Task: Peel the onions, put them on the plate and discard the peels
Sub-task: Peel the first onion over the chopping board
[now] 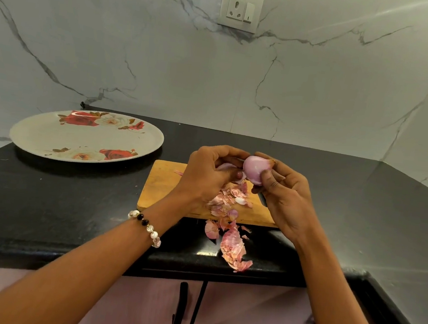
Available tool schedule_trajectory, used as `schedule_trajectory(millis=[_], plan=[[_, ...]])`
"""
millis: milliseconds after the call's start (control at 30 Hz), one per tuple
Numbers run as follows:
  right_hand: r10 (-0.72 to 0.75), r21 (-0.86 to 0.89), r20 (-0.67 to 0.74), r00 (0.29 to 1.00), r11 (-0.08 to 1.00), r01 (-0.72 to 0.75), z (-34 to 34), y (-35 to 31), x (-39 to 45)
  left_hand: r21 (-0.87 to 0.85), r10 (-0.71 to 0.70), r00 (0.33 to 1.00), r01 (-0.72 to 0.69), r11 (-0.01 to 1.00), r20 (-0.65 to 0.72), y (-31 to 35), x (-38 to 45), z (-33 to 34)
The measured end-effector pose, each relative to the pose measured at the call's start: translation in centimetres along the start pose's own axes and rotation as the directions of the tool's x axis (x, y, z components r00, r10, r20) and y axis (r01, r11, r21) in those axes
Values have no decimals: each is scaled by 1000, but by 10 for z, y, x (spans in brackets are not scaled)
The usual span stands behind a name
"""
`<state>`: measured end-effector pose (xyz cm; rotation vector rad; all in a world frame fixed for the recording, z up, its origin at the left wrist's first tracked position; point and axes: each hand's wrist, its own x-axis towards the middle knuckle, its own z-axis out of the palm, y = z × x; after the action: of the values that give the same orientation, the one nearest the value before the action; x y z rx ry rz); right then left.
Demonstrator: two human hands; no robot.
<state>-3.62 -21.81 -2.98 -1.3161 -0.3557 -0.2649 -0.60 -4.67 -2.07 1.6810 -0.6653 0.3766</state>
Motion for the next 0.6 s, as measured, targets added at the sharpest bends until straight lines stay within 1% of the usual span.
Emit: schedule_trajectory(millis=[100,267,333,400,433,600], plan=[[13,67,-16,1000,998,-12,-1,0,2,-4,21,1000,-21,1000,-6,0,0,-1],[13,-27,-12,1000,1000,-13,-4,2,2,209,138,990,-128,970,-38,-3,-2,1],[-9,-49,-18,1000,999,8,-6,2,2,280,218,975,-197,940,-47,-4,-2,2],[-21,-65,10,1000,998,21,-6,2,1,328,295,954,-266,906,-42,-4,-1,3],[-25,-73,33,999,997,27,-6,2,1,332,311,950,-282,900,-36,-5,-1,4],[-76,-122,130,989,988,92,-7,5,0,294,291,957,-284,913,22,-7,-2,4]])
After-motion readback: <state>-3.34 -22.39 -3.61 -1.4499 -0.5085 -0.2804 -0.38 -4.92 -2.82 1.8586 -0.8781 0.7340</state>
